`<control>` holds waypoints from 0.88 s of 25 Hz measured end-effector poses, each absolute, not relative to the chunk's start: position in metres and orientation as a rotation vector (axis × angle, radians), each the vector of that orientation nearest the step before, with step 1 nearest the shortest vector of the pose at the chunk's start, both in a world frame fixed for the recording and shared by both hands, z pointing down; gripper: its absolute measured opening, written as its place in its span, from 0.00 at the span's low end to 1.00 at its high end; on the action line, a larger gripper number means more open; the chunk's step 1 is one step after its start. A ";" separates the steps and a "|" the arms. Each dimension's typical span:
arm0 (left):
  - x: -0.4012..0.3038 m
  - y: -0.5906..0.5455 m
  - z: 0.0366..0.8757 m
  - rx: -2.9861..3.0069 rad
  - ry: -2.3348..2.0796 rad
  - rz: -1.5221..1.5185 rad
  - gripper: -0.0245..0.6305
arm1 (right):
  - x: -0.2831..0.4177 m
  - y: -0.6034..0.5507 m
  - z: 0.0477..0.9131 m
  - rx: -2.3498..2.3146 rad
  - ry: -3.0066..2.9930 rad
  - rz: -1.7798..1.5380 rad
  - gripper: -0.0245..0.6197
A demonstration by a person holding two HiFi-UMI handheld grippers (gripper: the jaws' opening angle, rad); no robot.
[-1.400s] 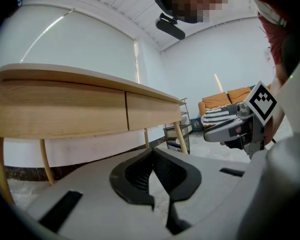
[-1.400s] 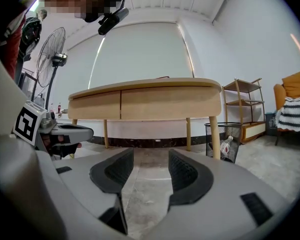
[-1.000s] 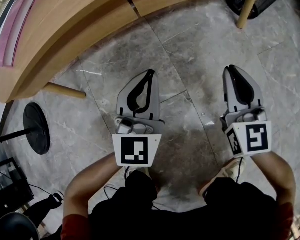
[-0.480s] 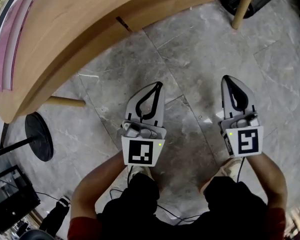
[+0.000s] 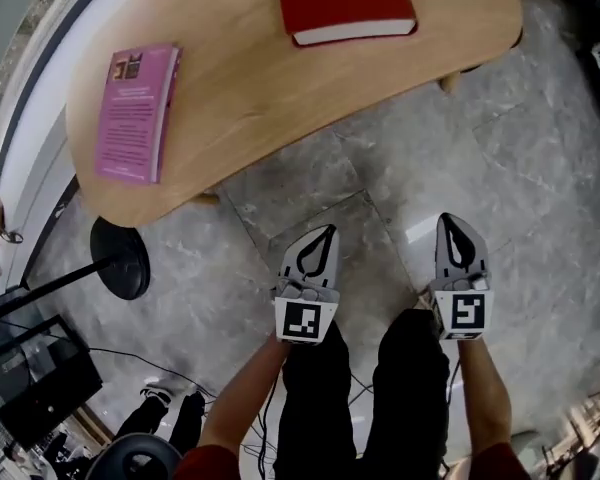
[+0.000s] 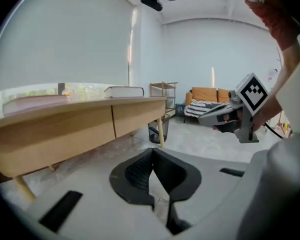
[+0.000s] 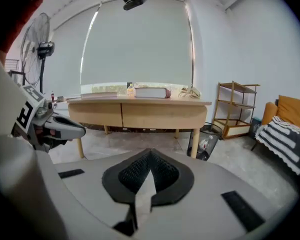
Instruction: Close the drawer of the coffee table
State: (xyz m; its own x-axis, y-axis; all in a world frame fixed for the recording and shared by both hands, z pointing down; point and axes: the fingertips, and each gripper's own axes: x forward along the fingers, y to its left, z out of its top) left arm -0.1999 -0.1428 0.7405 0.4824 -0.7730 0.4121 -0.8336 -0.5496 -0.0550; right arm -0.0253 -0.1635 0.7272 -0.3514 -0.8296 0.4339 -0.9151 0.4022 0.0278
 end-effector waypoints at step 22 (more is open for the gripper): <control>-0.252 -0.131 0.207 2.367 -1.716 0.440 0.05 | -0.020 -0.137 0.199 1.613 -2.233 0.217 0.04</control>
